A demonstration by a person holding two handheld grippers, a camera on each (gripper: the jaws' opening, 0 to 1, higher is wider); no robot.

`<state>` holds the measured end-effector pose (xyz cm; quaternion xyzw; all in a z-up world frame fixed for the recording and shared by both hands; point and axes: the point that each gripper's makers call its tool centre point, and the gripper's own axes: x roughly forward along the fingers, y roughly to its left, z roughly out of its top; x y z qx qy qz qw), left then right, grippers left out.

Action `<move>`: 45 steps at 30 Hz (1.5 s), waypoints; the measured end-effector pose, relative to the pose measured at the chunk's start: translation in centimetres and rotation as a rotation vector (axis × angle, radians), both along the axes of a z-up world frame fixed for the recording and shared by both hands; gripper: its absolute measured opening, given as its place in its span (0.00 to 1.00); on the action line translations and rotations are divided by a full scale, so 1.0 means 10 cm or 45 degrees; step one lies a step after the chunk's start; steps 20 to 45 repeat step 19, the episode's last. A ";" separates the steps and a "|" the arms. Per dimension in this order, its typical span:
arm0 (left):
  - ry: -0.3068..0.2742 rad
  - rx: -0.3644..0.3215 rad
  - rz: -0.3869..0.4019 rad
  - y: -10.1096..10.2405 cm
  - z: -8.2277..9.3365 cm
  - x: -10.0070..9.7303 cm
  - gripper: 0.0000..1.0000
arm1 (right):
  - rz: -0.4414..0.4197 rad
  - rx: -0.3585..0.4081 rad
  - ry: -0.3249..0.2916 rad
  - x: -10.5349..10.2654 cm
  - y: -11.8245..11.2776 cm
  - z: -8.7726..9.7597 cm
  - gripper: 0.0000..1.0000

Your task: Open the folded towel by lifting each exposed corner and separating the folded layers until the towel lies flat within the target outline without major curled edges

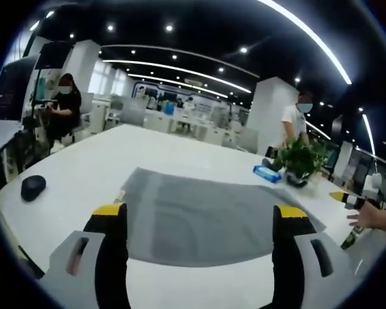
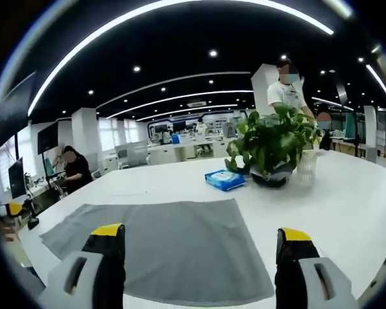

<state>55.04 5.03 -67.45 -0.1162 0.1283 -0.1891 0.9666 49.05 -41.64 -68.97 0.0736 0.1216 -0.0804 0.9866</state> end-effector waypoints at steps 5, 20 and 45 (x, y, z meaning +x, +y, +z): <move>0.004 0.000 -0.006 -0.01 -0.01 -0.02 0.93 | 0.010 0.016 0.018 0.00 0.02 -0.03 0.98; 0.001 -0.021 0.009 0.03 0.00 -0.05 0.92 | 0.015 0.002 0.018 -0.01 0.03 -0.02 0.96; 0.001 -0.021 0.009 0.03 0.00 -0.05 0.92 | 0.015 0.002 0.018 -0.01 0.03 -0.02 0.96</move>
